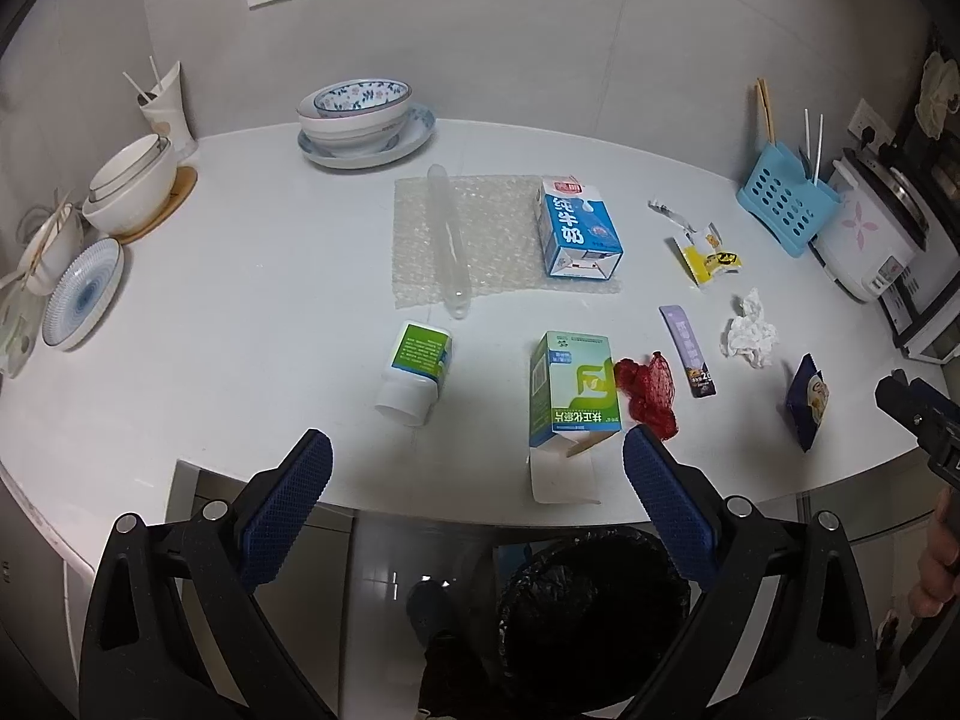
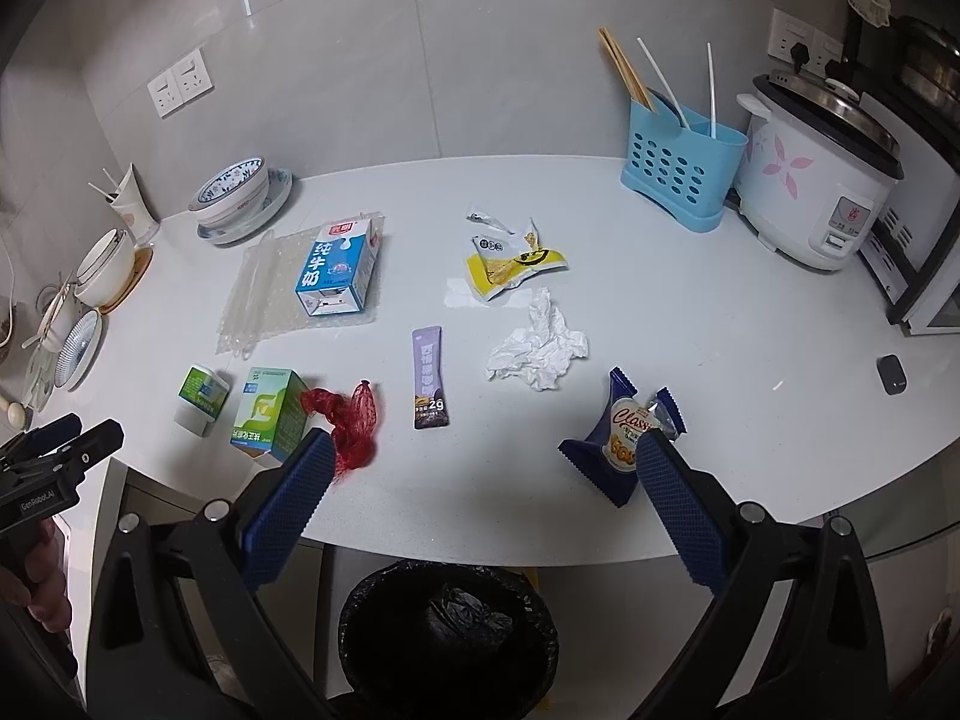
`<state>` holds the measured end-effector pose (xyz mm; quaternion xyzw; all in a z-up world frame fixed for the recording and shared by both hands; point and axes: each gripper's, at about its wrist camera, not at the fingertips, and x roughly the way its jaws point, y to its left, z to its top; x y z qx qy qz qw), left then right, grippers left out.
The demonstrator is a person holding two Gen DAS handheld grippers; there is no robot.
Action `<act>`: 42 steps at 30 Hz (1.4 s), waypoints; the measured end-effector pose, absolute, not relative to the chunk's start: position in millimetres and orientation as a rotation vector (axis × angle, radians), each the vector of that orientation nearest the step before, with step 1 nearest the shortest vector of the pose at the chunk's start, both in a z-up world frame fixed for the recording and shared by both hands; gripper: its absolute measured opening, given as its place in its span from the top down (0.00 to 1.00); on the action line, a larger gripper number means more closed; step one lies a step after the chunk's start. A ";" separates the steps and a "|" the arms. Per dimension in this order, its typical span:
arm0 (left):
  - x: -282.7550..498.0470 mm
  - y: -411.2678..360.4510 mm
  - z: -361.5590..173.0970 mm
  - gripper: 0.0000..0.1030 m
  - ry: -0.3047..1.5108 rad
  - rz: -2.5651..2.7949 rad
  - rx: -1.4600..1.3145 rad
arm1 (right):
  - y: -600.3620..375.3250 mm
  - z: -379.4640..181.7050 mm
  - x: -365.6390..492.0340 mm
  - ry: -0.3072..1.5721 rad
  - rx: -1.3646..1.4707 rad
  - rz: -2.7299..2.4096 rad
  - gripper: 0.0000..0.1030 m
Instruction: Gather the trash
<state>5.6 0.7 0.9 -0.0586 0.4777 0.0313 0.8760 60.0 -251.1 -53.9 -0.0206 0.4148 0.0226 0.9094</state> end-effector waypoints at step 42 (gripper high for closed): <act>-2.9 -4.6 3.7 0.08 1.017 0.040 -0.108 | -251.9 -52.4 48.6 0.862 -0.033 0.046 0.07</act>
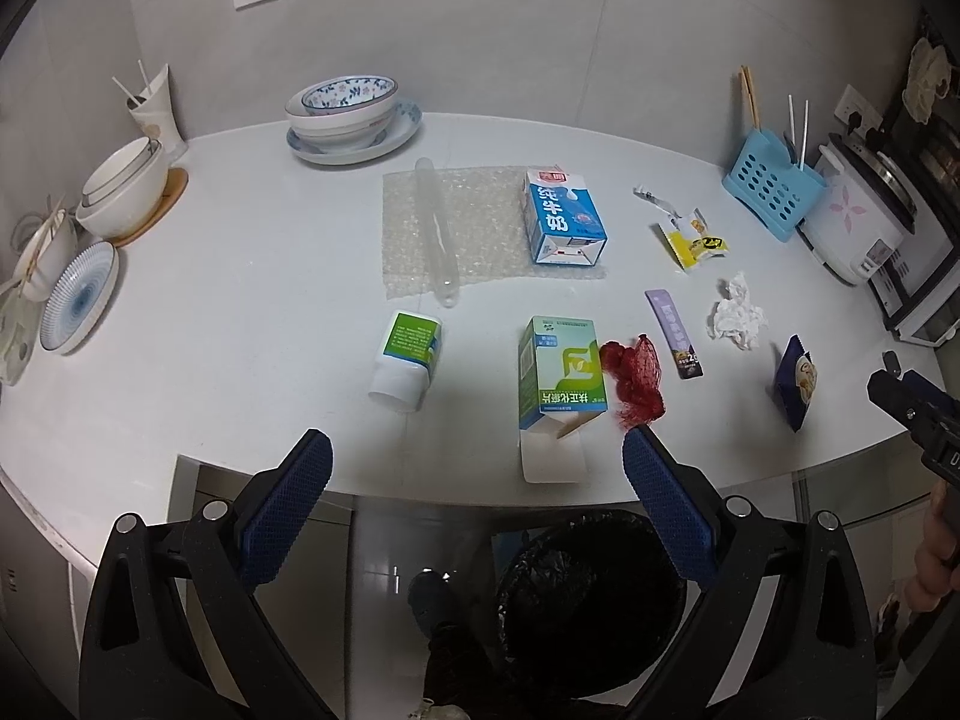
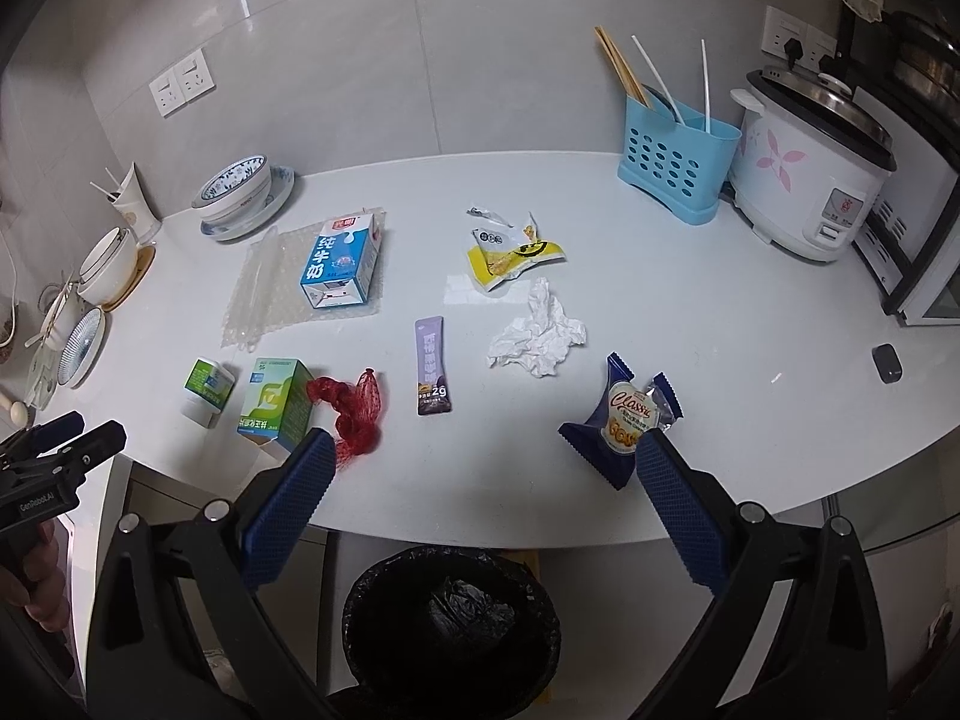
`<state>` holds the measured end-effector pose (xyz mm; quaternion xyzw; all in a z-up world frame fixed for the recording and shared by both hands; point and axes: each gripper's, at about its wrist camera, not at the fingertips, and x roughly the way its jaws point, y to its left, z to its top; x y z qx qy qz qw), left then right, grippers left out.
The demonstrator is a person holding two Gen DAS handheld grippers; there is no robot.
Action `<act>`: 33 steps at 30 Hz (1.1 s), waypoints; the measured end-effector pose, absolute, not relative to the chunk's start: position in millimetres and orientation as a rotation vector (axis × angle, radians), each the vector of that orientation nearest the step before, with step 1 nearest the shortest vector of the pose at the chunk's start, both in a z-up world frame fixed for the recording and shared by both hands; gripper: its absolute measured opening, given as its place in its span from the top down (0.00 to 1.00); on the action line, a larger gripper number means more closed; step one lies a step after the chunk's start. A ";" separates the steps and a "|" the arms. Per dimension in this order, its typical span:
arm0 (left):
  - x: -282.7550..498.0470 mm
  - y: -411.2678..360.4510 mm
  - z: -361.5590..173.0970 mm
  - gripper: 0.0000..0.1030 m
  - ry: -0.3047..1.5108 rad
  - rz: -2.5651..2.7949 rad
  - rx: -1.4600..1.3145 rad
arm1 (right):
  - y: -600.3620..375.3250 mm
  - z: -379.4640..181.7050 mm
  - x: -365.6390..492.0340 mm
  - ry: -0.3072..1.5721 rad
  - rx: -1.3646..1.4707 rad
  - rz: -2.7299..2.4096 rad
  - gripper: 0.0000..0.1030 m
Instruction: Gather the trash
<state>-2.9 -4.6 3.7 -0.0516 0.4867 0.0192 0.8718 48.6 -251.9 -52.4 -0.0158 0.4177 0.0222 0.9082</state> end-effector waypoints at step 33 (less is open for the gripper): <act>18.2 26.4 -13.6 0.08 1.062 0.027 -0.134 | -223.1 -64.0 74.1 0.923 -0.057 0.059 0.09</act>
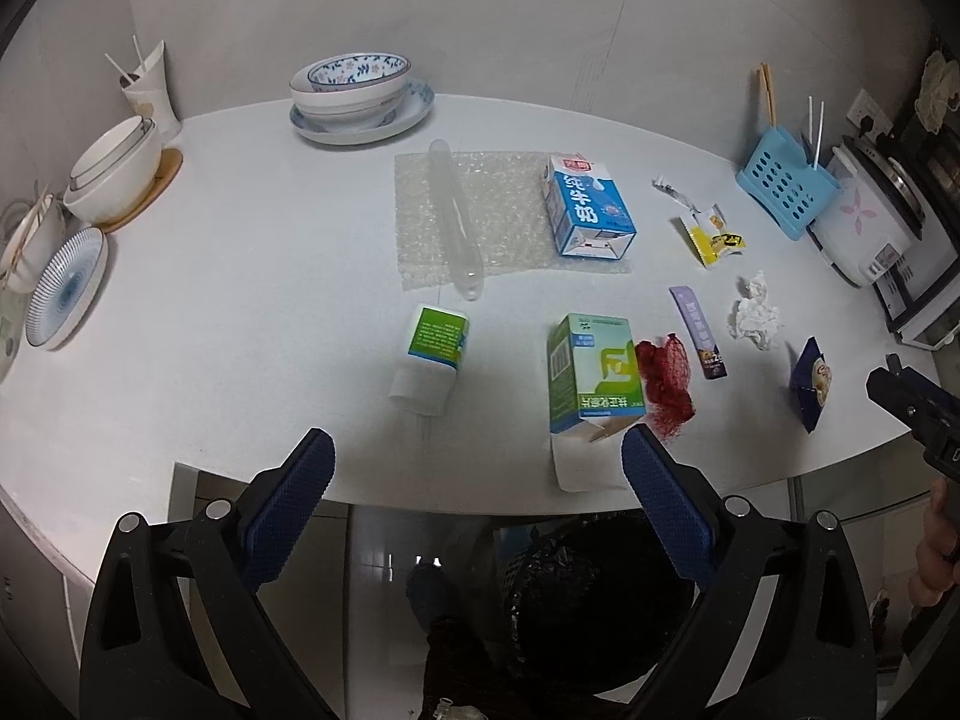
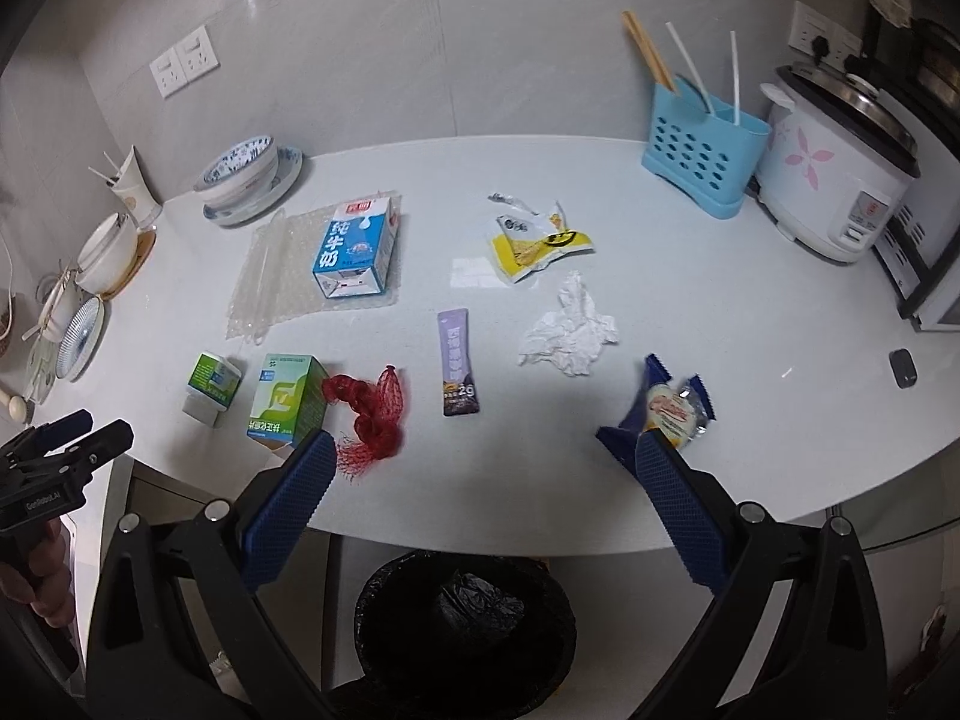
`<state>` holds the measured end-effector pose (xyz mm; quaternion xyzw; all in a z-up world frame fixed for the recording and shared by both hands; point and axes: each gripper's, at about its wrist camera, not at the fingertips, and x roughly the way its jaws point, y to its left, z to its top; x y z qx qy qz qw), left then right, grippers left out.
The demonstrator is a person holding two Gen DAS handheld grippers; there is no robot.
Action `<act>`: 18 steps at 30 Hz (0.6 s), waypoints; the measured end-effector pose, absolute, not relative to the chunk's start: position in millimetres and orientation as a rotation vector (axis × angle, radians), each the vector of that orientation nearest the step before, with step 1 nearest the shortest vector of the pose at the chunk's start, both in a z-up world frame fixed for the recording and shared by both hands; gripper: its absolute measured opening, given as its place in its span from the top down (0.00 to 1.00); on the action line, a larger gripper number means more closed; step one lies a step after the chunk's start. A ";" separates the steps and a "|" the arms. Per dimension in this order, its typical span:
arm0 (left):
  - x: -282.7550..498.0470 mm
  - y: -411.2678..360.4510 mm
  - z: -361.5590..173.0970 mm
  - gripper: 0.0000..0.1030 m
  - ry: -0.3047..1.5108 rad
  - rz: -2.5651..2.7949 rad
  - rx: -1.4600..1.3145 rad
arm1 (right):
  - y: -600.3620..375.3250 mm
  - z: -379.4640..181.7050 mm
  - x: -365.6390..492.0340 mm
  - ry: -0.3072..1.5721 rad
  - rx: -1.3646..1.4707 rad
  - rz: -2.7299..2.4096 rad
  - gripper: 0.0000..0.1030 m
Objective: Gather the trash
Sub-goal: 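Grasp the white-green bottle with the left tool while the right tool grasps the purple wrapper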
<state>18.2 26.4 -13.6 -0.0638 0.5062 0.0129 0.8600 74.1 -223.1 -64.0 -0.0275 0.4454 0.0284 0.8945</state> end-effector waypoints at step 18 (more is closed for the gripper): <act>105.8 65.3 -96.5 0.15 1.252 -0.037 -0.076 | -193.5 -160.9 219.9 1.263 -0.008 -0.016 0.42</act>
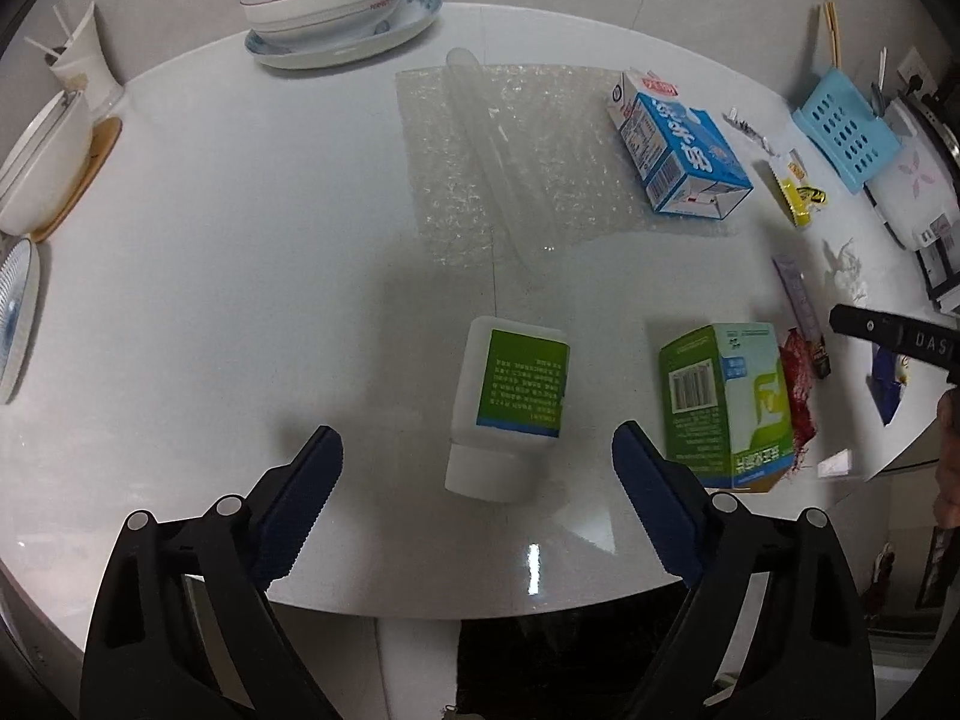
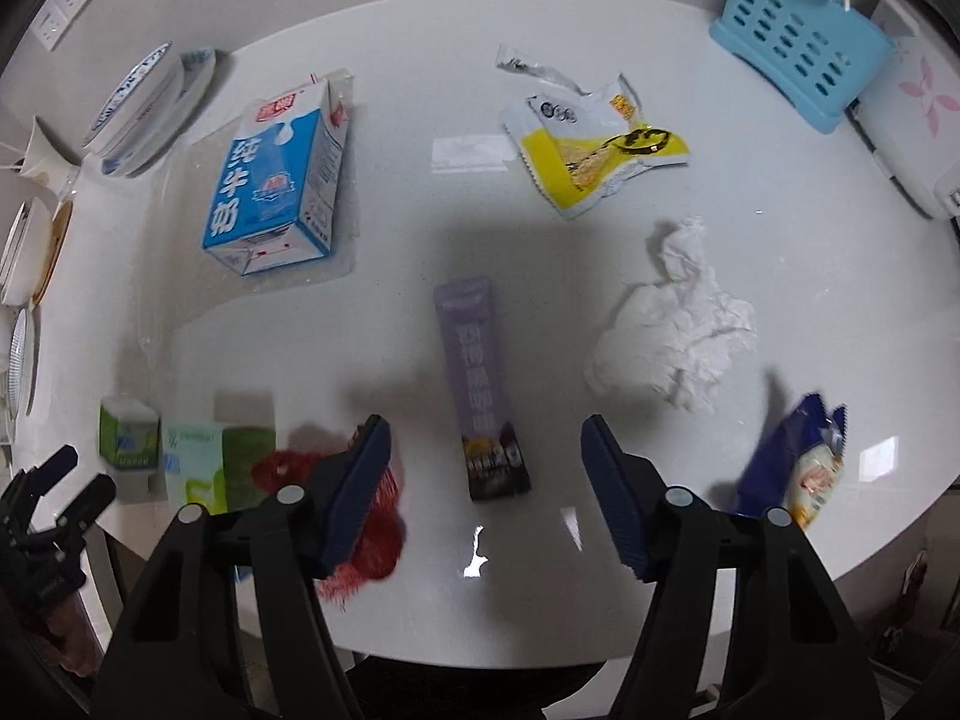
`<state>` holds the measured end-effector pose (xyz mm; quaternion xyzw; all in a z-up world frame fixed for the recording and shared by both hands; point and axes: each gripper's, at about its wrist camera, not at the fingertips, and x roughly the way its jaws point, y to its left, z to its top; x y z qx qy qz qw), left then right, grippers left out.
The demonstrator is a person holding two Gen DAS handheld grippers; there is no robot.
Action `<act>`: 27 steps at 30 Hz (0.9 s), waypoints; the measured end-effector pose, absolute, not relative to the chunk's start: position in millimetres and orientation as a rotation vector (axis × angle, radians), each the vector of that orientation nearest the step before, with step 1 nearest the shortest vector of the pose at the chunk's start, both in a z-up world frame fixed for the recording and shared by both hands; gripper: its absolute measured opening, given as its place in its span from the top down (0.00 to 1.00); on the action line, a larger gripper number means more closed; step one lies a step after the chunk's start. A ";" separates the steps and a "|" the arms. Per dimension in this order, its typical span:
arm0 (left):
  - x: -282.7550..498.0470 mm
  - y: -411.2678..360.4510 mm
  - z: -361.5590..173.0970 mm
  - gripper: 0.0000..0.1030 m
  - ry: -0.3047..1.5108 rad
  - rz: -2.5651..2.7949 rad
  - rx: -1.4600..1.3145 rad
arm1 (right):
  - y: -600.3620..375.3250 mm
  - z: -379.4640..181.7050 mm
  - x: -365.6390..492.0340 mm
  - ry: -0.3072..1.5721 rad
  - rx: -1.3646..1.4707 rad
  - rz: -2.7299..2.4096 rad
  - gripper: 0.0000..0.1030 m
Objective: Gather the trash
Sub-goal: 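Grasp the white-green bottle with the left tool while the right tool grasps the purple wrapper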
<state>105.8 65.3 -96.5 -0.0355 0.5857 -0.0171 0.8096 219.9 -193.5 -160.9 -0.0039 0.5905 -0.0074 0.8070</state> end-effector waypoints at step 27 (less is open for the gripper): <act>140.1 54.6 -130.2 0.59 1.415 -0.096 -0.053 | -189.0 -200.2 274.7 1.367 -0.011 -0.089 0.86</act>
